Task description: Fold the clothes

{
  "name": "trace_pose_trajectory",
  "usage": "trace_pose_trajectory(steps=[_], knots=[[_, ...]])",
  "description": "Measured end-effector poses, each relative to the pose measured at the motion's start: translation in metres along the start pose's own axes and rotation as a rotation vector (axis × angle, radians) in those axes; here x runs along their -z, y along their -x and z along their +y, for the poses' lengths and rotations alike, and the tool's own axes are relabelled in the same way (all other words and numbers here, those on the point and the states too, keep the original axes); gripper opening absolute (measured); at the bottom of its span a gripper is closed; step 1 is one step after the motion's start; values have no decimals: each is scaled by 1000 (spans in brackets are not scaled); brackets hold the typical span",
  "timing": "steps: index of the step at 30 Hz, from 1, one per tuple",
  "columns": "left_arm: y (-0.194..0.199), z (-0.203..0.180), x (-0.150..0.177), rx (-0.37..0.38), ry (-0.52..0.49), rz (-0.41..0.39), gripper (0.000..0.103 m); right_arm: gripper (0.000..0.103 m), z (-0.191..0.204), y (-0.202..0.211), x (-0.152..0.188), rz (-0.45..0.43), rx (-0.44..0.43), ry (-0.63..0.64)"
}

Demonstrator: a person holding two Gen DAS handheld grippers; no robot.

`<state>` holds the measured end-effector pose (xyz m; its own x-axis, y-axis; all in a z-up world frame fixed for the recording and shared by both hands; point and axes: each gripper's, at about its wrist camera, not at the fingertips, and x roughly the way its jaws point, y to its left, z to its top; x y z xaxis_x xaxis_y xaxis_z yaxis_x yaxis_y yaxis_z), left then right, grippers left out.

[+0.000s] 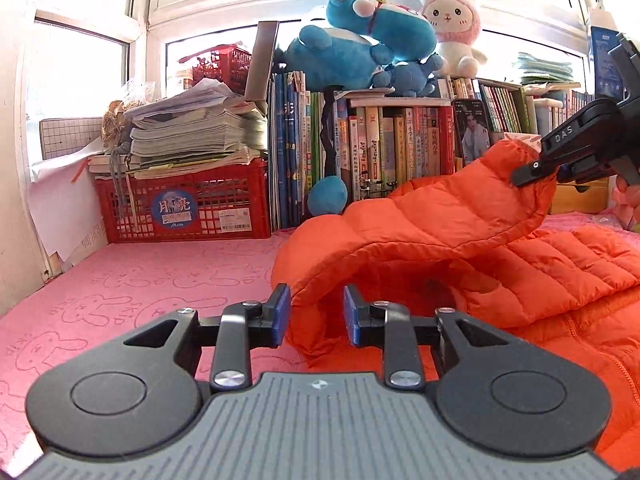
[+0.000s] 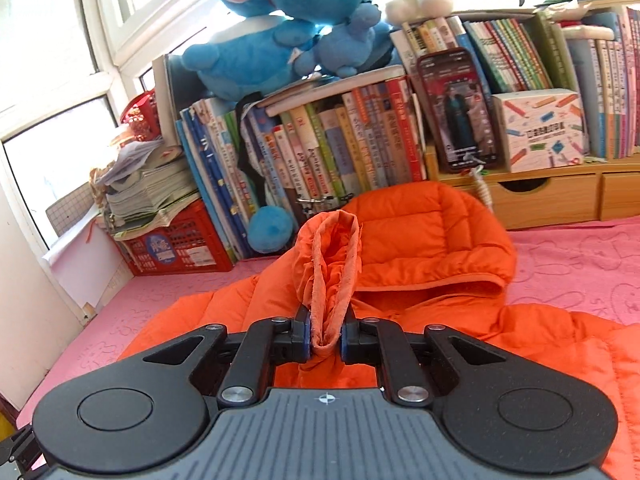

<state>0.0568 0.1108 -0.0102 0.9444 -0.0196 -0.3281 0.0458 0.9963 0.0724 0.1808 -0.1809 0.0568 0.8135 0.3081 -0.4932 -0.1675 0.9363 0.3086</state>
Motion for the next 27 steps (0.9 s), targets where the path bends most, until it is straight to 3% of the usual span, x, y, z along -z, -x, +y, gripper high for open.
trace_pose_trajectory(steps=[11, 16, 27], knots=[[-39, -5, 11, -127, -8, 193, 32, 15, -43, 4, 36, 52, 72, -6], [-42, -1, 14, -144, 15, 212, 44, 15, -49, 5, 47, 33, 116, 1], [-46, 2, 14, -134, 32, 233, 49, 16, -54, 16, 69, 15, 205, 34]])
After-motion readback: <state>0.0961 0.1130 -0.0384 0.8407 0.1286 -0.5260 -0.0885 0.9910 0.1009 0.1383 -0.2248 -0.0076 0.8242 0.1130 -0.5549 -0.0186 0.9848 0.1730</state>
